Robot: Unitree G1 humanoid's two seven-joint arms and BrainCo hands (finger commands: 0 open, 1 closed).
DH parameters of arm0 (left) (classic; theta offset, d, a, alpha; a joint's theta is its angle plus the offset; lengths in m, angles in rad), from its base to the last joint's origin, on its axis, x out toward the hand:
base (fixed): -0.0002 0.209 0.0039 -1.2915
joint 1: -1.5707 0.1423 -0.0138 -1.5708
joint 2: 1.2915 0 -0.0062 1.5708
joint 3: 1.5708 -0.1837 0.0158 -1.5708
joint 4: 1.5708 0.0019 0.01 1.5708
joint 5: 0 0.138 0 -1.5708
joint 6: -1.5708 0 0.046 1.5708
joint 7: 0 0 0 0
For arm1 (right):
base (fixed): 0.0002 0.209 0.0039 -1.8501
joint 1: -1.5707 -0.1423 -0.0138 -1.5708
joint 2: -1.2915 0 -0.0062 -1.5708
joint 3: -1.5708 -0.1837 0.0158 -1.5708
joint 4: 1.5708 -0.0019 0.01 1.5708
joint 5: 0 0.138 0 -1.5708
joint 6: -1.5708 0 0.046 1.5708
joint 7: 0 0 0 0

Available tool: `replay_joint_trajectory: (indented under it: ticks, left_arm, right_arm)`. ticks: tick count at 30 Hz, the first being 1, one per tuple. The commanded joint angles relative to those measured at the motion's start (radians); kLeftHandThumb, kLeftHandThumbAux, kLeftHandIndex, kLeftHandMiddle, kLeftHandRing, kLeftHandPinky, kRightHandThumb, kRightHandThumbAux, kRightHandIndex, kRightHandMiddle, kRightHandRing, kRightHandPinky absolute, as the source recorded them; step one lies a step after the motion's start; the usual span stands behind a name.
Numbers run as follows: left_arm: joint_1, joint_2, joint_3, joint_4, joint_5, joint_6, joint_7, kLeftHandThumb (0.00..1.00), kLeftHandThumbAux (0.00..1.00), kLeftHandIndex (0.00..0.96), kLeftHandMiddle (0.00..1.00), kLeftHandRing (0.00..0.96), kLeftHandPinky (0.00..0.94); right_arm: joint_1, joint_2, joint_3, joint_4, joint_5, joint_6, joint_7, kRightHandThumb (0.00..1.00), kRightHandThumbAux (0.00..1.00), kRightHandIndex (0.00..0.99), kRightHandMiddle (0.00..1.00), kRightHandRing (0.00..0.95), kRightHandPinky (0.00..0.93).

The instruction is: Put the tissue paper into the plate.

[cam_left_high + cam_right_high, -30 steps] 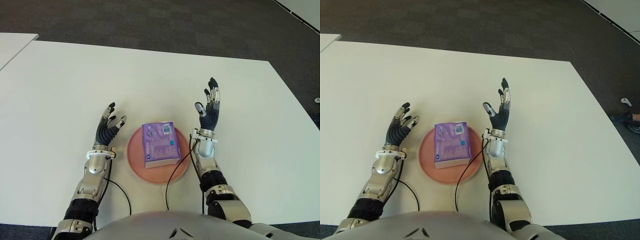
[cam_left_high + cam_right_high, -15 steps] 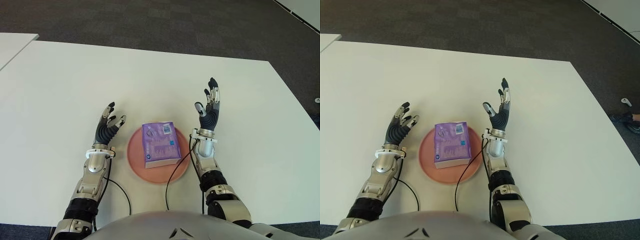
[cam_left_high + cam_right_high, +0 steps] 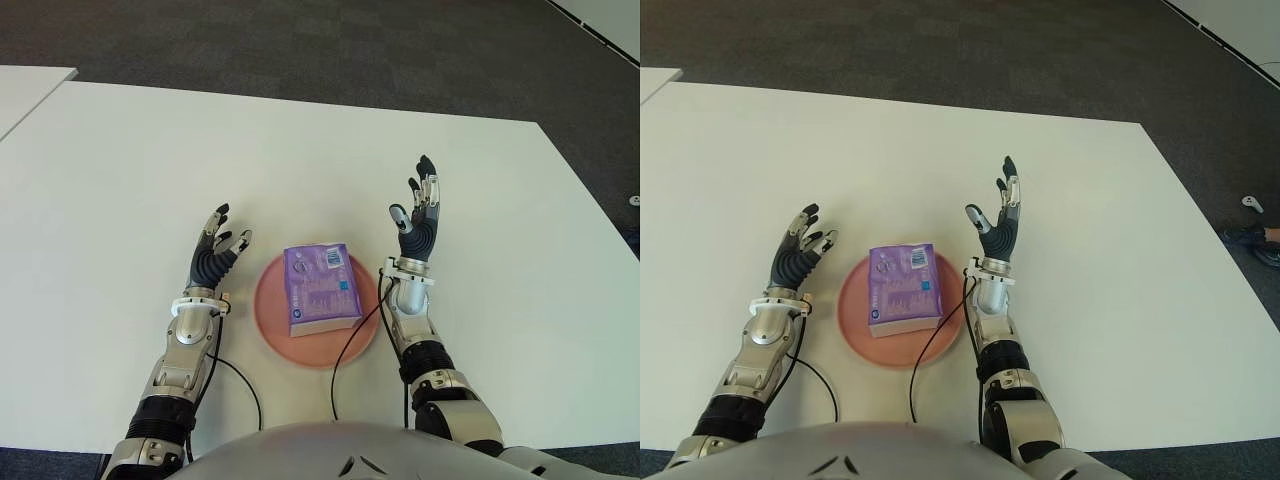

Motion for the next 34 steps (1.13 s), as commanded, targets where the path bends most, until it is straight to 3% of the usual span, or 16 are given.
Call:
replay_joint_trajectory:
  ticks: [1,19,34]
  left_arm:
    - [0.014,0.017,0.004,0.000,0.003,0.024,-0.020,0.028,0.566,0.000,0.000,0.000,0.004]
    - [0.010,0.009,0.015,-0.021,-0.016,0.073,-0.020,0.022,0.562,0.000,0.000,0.000,0.000]
    - [-0.006,0.005,0.017,-0.078,-0.043,0.177,-0.037,0.030,0.532,0.000,0.000,0.000,0.000]
  right_arm:
    - [0.014,0.004,0.005,-0.004,-0.010,0.018,-0.002,0.031,0.393,0.000,0.000,0.000,0.000]
    - [0.013,0.008,0.009,-0.022,-0.013,0.033,-0.004,0.031,0.393,0.000,0.000,0.000,0.000]
    - [0.012,0.015,0.011,-0.037,-0.021,0.049,-0.008,0.031,0.393,0.000,0.000,0.000,0.000]
